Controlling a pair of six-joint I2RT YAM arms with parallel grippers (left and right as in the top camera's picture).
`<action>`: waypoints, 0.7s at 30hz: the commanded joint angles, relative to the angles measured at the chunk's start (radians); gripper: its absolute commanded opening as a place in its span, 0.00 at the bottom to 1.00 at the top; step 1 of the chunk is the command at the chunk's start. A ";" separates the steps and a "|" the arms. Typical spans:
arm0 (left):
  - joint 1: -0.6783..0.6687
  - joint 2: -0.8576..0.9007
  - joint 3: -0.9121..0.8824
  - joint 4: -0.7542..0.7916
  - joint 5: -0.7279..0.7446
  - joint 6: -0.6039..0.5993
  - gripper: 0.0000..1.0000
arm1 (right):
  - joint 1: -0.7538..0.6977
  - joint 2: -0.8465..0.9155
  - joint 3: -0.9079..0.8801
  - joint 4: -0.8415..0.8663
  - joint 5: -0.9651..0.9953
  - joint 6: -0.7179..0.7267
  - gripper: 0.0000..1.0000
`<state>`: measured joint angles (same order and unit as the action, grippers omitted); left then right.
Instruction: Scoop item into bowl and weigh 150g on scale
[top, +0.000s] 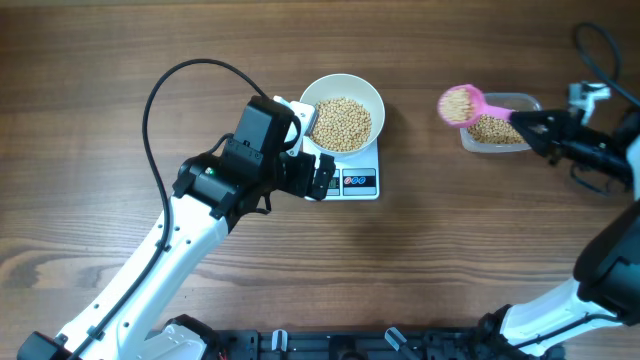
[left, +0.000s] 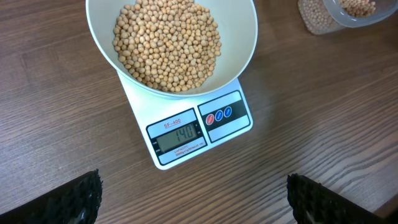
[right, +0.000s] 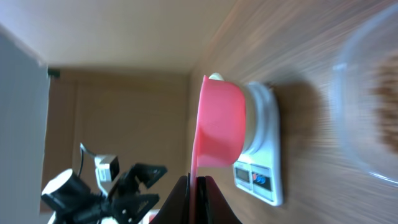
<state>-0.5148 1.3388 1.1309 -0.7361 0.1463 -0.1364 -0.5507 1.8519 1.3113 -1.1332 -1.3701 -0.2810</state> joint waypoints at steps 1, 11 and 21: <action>0.007 -0.003 0.015 0.003 -0.006 -0.005 1.00 | 0.103 0.016 0.005 0.023 -0.092 -0.003 0.04; 0.007 -0.003 0.015 0.003 -0.006 -0.005 1.00 | 0.400 -0.041 0.017 0.327 0.081 0.291 0.04; 0.007 -0.003 0.015 0.003 -0.006 -0.005 1.00 | 0.604 -0.223 0.017 0.631 0.406 0.386 0.04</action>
<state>-0.5148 1.3388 1.1309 -0.7357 0.1463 -0.1360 0.0101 1.6852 1.3113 -0.5327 -1.0904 0.0937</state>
